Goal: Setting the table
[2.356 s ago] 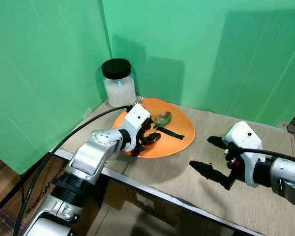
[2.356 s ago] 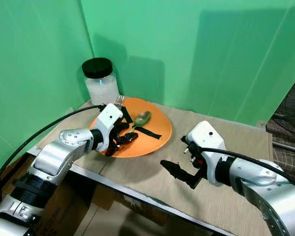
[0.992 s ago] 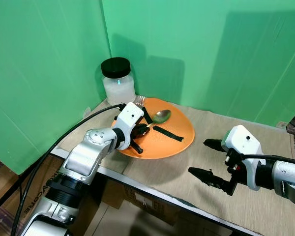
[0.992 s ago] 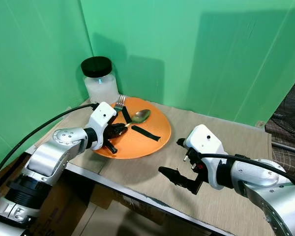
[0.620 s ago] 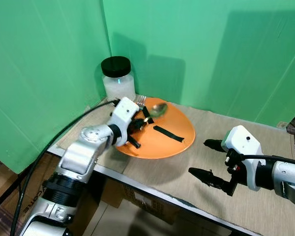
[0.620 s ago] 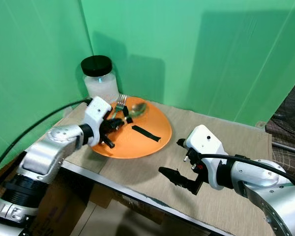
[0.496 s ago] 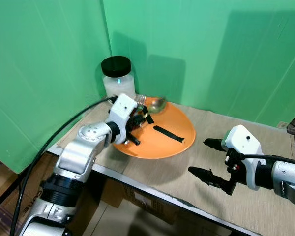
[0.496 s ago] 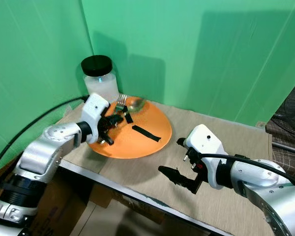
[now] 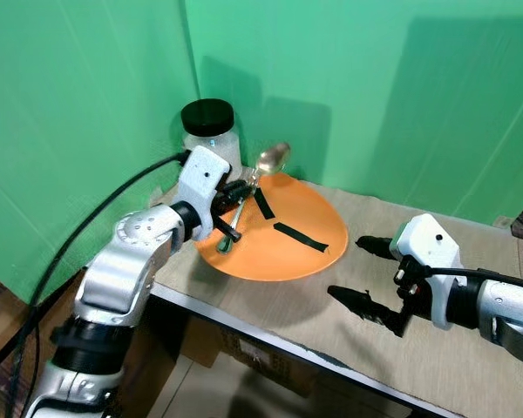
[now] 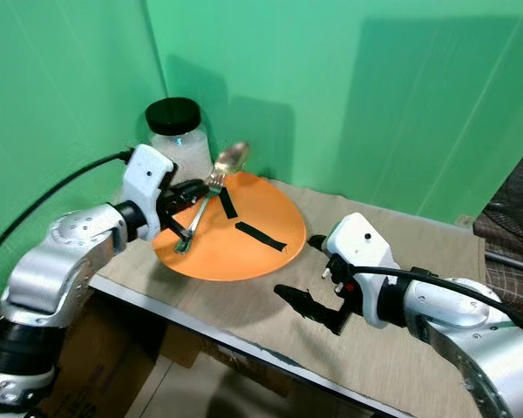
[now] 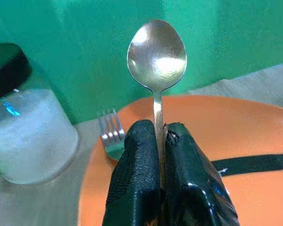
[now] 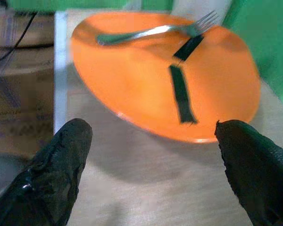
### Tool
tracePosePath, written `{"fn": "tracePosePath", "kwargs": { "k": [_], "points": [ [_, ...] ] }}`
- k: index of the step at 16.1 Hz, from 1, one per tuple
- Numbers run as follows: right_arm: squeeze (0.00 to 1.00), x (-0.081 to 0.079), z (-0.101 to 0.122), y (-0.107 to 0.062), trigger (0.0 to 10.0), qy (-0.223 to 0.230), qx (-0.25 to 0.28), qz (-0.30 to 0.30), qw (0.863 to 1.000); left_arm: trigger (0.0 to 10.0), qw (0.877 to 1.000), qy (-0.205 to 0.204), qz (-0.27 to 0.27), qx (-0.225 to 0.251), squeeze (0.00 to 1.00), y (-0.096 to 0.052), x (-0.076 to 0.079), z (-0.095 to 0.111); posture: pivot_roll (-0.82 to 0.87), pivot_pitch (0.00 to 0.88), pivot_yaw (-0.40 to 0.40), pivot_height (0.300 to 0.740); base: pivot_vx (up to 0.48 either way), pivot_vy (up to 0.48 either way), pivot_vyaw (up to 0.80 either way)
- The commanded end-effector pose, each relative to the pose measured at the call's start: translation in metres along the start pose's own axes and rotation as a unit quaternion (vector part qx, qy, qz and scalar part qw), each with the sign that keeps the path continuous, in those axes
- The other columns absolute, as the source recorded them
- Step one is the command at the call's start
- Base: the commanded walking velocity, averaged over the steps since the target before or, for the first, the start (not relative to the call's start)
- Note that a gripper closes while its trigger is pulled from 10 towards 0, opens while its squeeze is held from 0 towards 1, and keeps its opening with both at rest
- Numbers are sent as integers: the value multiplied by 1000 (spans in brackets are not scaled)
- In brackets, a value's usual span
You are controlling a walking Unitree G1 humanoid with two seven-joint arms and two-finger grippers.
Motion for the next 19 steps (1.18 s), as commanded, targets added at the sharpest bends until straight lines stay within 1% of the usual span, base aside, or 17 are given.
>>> {"fn": "tracePosePath", "kwargs": {
  "k": [1, 2, 3, 5, 6, 8, 11, 12, 13, 14, 15, 16, 17, 18, 19],
  "points": [
    [0, 3, 2, 0, 10000, -3, 5, -16, 1000, 0, 1000, 6, 10, 24, 0, -6, -3, 8, -144, 0, 79, 740, 0, 0, 0],
    [0, 5, 2, 1, 10000, 2, 8, -27, 1000, 0, 999, 7, 13, 41, 0, -8, -2, 12, -138, 0, 78, 740, 0, 0, 0],
    [0, 8, 3, 2, 10000, 14, 15, -43, 999, 0, 997, 3, 10, 71, 0, -11, 1, 21, -127, 0, 74, 740, 0, 0, 0],
    [0, 11, 4, 5, 10000, 33, 26, -62, 997, 0, 996, 0, 12, 94, 0, -16, 4, 28, -113, 0, 62, 740, 0, 0, 0],
    [0, 10, 3, 9, 10000, 48, 33, -75, 995, 0, 993, -4, 6, 114, 0, -21, 6, 31, -102, 0, 58, 740, 0, 0, 0],
    [0, 10, 2, 12, 10000, 57, 34, -84, 994, 0, 991, -12, -6, 135, 0, -26, 11, 35, -96, 0, 56, 740, 0, 0, 0],
    [0, 18, 1, 16, 10000, 70, 39, -128, 988, 0, 981, -68, -82, 165, 0, -36, 32, 41, -78, 0, 56, 740, 0, 0, 0],
    [0, 20, 1, 16, 10000, 77, 42, -140, 986, 0, 971, -100, -129, 174, 0, -43, 43, 44, -78, 0, 58, 740, 0, 0, 0],
    [0, 21, 1, 16, 10000, 79, 43, -144, 985, 0, 966, -114, -149, 178, 0, -45, 47, 45, -78, 0, 58, 740, 0, 0, 0],
    [0, 21, 2, 17, 10000, 82, 47, -147, 985, 0, 959, -130, -171, 186, 0, -52, 54, 48, -75, 0, 59, 740, 0, 0, 0],
    [0, 20, 7, 17, 10000, 82, 64, -151, 983, 0, 963, -120, -154, 185, 0, -53, 49, 48, -72, 0, 59, 740, 0, 0, 0],
    [0, 19, 9, 18, 10000, 87, 68, -157, 981, 0, 966, -112, -140, 184, 0, -55, 45, 48, -74, 0, 60, 740, 0, 0, 0],
    [0, 20, 10, 18, 10000, 90, 68, -172, 979, 314, 972, -99, -112, 182, 0, -56, 40, 46, -77, 0, 60, 740, 0, 0, 0],
    [0, 21, 12, 18, 10000, 93, 74, -181, 976, 1882, 976, -85, -93, 179, 0, -56, 36, 45, -77, 0, 58, 740, 0, 0, 0],
    [0, 23, 14, 20, 10000, 107, 81, -200, 971, 10000, 982, -54, -47, 176, 0, -56, 27, 44, -83, 0, 51, 740, 0, 0, 0]
  ]
}}
Point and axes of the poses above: a point about 5 cm out from each wrist's last joint towards the gripper, its own y axis pointing out of the wrist towards the gripper, its own z axis along the axis of the wrist's last joint, x = y × z, the point moved 4 cm from there along y, pointing out of the wrist towards the gripper, and after that the axes turned 13 degrees about -y, right-handed, at the moved point
